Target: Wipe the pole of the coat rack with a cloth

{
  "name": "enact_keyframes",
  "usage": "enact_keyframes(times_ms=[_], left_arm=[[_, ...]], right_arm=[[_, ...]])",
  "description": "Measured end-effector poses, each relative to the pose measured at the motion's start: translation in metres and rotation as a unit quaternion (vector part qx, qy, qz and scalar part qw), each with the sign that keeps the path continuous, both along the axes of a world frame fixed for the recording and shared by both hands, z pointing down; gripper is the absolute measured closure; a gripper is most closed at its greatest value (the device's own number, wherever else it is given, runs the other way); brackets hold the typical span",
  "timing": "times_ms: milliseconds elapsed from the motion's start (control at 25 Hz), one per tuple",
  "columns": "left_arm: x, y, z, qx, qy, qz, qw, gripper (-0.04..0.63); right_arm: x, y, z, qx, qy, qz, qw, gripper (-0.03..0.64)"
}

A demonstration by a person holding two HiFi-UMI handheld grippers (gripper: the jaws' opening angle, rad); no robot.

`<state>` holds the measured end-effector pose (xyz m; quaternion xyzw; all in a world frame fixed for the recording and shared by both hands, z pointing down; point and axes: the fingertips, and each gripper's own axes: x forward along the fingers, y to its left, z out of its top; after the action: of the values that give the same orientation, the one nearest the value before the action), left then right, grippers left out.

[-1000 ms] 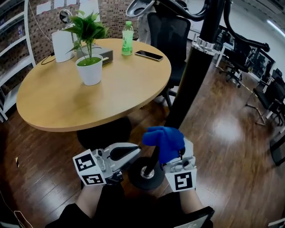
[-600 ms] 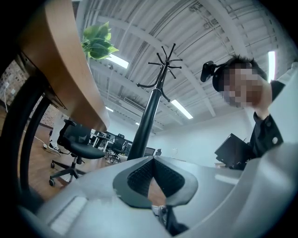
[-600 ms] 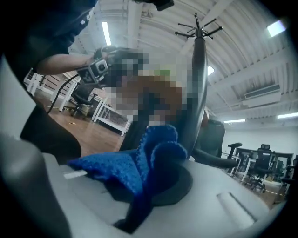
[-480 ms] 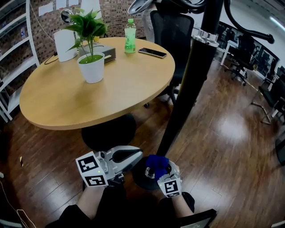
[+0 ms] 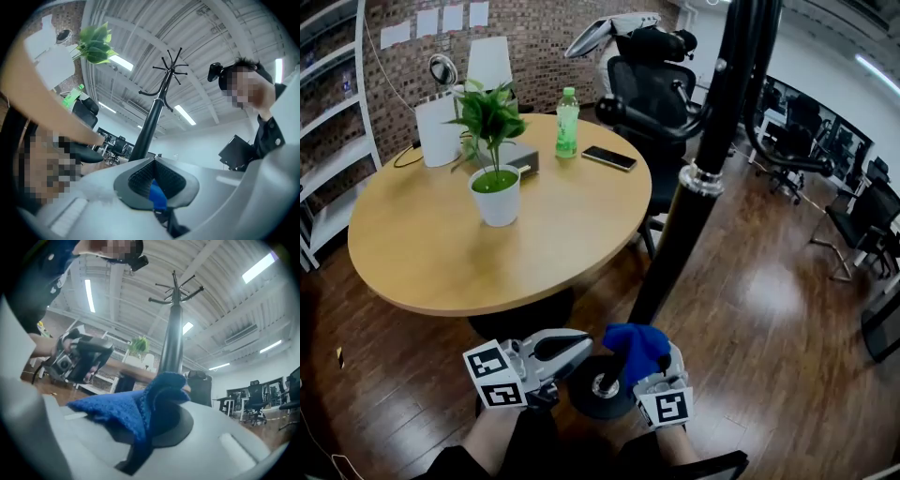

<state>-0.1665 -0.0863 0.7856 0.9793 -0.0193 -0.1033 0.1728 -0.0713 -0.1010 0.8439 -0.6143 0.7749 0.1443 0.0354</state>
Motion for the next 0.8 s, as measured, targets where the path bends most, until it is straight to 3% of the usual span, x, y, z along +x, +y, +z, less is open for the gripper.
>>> enact_keyframes(times_ms=[200,400,480,600,680,800], left_arm=[[0.012,0.009,-0.119,-0.013,0.007,0.015,0.9998,0.595],[0.002,0.032,-0.221,-0.046,-0.009,0.01,0.9988,0.595],[-0.006,0.043,-0.263,-0.06,-0.014,0.003,0.9981,0.595],[-0.012,0.053,-0.34,-0.073,0.014,0.006,0.9972,0.595],[-0.013,0.062,-0.388,-0.069,0.037,0.019,0.9967,0.595],[-0.015,0.079,-0.438,-0.049,0.062,0.036,0.9962,0.595]], right_arm=[[0.013,0.0,-0.153,0.001,-0.039,0.006,0.999,0.6],[0.017,0.023,-0.27,-0.019,-0.132,-0.022,0.991,0.6],[0.015,0.051,-0.322,-0.02,-0.204,-0.055,0.977,0.6],[0.012,0.101,-0.409,0.01,-0.311,-0.119,0.943,0.6],[0.011,0.131,-0.458,0.033,-0.343,-0.155,0.926,0.6],[0.014,0.165,-0.503,0.051,-0.342,-0.176,0.922,0.6]])
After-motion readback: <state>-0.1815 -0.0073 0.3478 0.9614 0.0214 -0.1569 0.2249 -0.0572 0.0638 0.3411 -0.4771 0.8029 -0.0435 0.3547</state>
